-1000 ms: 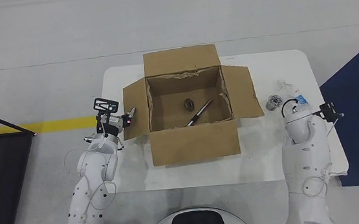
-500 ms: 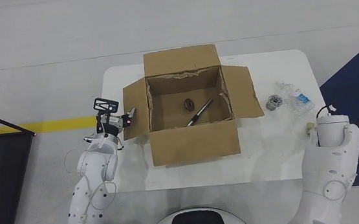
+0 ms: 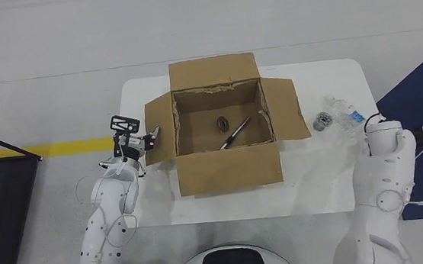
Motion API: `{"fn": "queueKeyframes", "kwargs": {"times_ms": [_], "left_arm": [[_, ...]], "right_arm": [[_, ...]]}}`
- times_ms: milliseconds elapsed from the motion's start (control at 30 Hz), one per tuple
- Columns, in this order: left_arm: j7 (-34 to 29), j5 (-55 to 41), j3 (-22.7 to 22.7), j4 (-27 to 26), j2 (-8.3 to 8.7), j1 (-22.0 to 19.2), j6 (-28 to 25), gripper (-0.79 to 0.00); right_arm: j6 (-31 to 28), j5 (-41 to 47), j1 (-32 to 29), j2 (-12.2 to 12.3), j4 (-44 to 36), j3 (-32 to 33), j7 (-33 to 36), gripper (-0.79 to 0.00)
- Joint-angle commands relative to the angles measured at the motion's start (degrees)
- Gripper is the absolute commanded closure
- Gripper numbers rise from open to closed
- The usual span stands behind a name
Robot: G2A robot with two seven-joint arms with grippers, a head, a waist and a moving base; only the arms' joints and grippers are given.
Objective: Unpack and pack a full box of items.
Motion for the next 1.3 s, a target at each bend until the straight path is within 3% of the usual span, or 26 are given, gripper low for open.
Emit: {"fn": "queueKeyframes", "kwargs": {"times_ms": [0,500,700,933,1033,1267], "left_arm": [[0.0,0.0,0.0,0.0,0.0,0.0,0.0,-0.785],[0.0,0.0,0.0,0.0,0.0,0.0,0.0,-0.785],[0.0,0.0,0.0,0.0,0.0,0.0,0.0,-0.785],[0.0,0.0,0.0,0.0,0.0,0.0,0.0,-0.785],[0.0,0.0,0.0,0.0,0.0,0.0,0.0,-0.785],[0.0,0.0,0.0,0.0,0.0,0.0,0.0,-0.785]], "right_arm": [[-0.32,0.46,-1.79,-0.05,-2.2,-0.19,1.1,-0.36],[-1.46,3.25,-12.26,-1.0,-14.81,-4.95,3.12,-0.391],[-1.62,2.56,-12.11,-0.91,-14.58,-6.73,2.9,-0.394],[-0.7,1.51,-11.34,-0.69,-13.48,-7.74,2.92,-0.536],[-0.66,1.29,-10.97,-0.51,-12.83,-7.62,3.28,-0.557],[-0.43,0.58,-10.14,-0.16,-11.38,-7.94,3.98,-0.489]]}}
